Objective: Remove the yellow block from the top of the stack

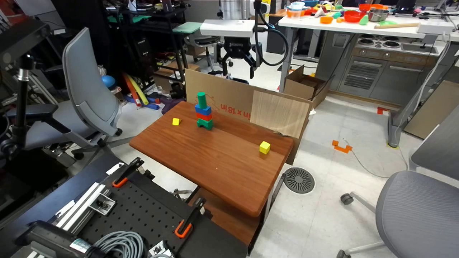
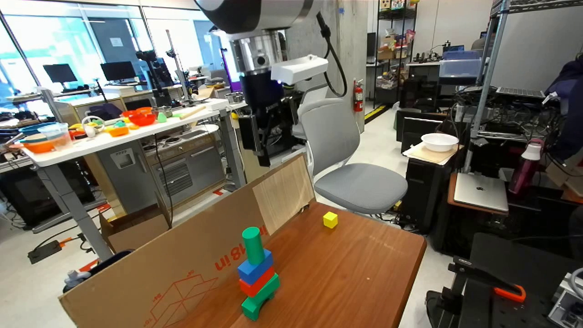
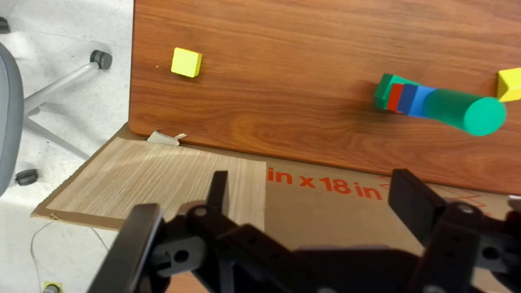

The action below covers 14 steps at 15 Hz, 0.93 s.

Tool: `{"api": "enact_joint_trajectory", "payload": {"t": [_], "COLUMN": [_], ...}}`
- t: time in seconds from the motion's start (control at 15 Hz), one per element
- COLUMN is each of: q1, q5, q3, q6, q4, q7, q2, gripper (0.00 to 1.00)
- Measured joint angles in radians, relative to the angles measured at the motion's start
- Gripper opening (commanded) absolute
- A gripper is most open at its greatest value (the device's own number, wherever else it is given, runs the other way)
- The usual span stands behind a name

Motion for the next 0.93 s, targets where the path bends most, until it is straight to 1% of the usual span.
{"api": "enact_joint_trajectory", "payload": {"t": [0.47, 0.73, 0.8, 0.93], "q1": [0.079, 0.110, 0.115, 0.120], "q5": [-0.075, -0.120, -0.127, -0.131], "q3": [0.034, 0.057, 0.060, 0.061], "q6": [0.025, 0.009, 0.005, 0.005], "q4": [-0.344, -0.555, -0.595, -0.626], "q7": [-0.003, -0.003, -0.003, -0.003], "q2": [-0.252, -0.385, -0.404, -0.415], "gripper": [1.00, 1.00, 1.00, 1.00]}}
